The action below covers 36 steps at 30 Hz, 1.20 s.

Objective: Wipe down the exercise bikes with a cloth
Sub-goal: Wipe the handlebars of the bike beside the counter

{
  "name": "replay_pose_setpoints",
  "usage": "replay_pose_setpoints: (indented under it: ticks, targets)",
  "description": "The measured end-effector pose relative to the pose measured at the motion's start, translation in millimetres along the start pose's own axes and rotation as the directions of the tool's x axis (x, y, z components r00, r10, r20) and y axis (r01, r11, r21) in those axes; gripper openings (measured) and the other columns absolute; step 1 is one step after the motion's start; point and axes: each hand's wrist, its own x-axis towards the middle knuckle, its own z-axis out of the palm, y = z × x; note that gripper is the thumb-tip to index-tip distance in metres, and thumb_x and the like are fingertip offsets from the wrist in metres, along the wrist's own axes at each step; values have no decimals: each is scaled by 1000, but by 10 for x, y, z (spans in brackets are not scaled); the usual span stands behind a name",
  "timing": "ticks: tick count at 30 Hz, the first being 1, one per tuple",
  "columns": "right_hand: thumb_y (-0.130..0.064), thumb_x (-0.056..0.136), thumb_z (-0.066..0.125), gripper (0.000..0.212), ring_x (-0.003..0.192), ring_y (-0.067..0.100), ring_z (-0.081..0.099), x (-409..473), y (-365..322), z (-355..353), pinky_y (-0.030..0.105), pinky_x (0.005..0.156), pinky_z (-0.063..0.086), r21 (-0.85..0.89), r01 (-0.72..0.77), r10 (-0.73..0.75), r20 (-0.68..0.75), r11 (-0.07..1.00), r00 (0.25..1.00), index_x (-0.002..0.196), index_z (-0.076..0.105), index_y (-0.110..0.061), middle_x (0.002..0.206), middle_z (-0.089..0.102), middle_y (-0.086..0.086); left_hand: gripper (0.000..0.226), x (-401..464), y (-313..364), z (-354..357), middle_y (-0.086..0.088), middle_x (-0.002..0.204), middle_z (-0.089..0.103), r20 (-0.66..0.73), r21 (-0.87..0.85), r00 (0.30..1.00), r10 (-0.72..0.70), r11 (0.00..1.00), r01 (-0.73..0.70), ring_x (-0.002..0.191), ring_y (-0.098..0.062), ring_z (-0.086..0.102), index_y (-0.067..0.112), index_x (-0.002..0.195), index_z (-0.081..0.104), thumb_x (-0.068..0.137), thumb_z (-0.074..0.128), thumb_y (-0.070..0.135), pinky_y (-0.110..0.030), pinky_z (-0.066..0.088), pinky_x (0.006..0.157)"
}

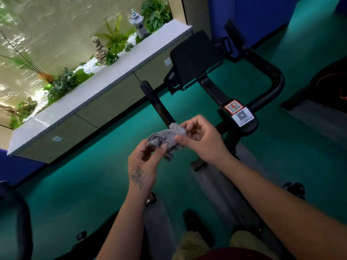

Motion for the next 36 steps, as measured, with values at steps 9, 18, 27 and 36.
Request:
replay_pose_setpoints:
  ticks: [9,18,27,36]
  targets:
    - [-14,79,90,38,72,4,54,632,-195,181,23,70,47,-113,25,-25,1,993,1000,93,56,-20,82,61,-8,14,712,49,-190,-7,105,76,-33,-332,971,-237,919,213,96,-22,70,17,106,75,98,64,14,-37,59,80]
    - [-25,84,88,26,76,8,60,1405,-255,631,23,71,49,-528,153,-302,-208,835,930,80,62,-25,87,63,-7,51,1557,72,-481,-9,113,80,25,-258,978,-206,944,205,102,-32,77,11,122,62,81,84,33,-49,62,88]
    - [-25,89,82,15,86,16,59,1893,-123,635,32,81,52,-843,232,-543,-83,486,835,90,70,-16,94,64,-3,48,2196,-88,-437,3,115,64,-58,91,995,86,993,-81,78,-12,72,23,132,52,94,80,11,-33,58,69]
    - [-48,87,75,22,110,27,53,1931,13,590,42,89,35,-982,130,-579,28,135,815,87,74,-26,104,63,-4,36,2173,-206,-292,-6,123,49,-69,556,859,508,734,-389,119,-29,53,14,119,65,85,77,8,-48,50,102]
